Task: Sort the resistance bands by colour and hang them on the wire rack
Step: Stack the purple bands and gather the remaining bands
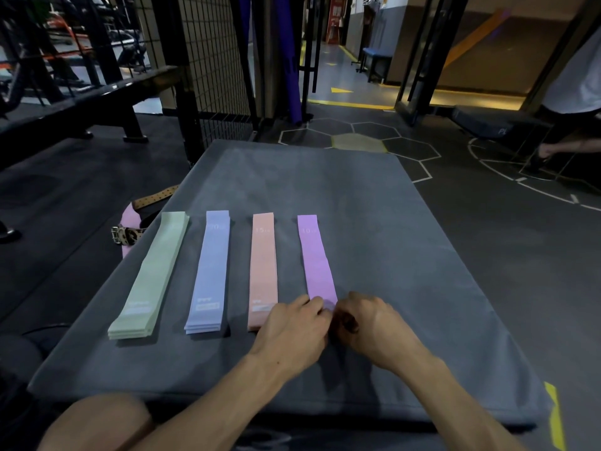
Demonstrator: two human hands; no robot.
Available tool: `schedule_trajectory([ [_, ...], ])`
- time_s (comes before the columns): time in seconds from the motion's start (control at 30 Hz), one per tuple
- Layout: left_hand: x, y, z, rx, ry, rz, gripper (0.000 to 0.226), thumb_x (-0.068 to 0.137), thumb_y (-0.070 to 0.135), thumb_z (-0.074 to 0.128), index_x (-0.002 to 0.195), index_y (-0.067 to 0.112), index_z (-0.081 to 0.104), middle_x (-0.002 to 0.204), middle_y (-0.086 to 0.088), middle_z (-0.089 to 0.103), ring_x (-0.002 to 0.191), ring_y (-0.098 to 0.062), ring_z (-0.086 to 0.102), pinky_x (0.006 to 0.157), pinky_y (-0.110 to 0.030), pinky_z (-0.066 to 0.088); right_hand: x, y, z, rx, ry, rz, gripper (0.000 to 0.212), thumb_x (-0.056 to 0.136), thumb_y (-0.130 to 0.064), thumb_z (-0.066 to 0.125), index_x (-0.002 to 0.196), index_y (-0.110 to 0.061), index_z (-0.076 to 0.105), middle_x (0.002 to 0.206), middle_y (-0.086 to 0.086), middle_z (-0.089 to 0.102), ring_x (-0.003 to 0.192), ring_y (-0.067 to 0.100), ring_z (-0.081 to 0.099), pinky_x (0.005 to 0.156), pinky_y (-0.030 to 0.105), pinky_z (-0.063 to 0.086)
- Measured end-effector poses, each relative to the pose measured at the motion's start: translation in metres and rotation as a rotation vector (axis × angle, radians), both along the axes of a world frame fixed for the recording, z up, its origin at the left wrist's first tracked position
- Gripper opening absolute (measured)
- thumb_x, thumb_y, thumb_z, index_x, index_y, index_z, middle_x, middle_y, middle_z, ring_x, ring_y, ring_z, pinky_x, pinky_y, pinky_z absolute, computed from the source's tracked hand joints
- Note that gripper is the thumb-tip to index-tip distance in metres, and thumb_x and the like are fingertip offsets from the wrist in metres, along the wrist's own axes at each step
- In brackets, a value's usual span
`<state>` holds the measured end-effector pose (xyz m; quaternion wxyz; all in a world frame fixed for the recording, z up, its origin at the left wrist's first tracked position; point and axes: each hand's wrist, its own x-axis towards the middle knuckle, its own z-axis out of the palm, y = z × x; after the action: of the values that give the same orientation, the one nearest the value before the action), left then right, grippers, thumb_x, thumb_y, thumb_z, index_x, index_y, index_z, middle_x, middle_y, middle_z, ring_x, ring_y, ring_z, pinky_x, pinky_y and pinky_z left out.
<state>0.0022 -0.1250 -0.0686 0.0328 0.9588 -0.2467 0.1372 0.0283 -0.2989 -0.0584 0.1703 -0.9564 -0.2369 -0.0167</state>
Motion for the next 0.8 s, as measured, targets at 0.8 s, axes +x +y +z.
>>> schedule_trajectory([
  [0.8,0.011,0.032,0.041,-0.340,-0.094,0.083,0.009,0.091,0.019,0.065,0.097,0.026,0.064,0.094,0.012,0.057,0.087,-0.016,0.054,0.059,-0.030,0.047,0.002,0.023,0.034,0.143,-0.423,0.006,0.004,0.087,-0.027,0.068,0.084,-0.024,0.067,0.076,-0.008,0.064,0.067,0.022,0.056,0.058,0.039,0.047],
])
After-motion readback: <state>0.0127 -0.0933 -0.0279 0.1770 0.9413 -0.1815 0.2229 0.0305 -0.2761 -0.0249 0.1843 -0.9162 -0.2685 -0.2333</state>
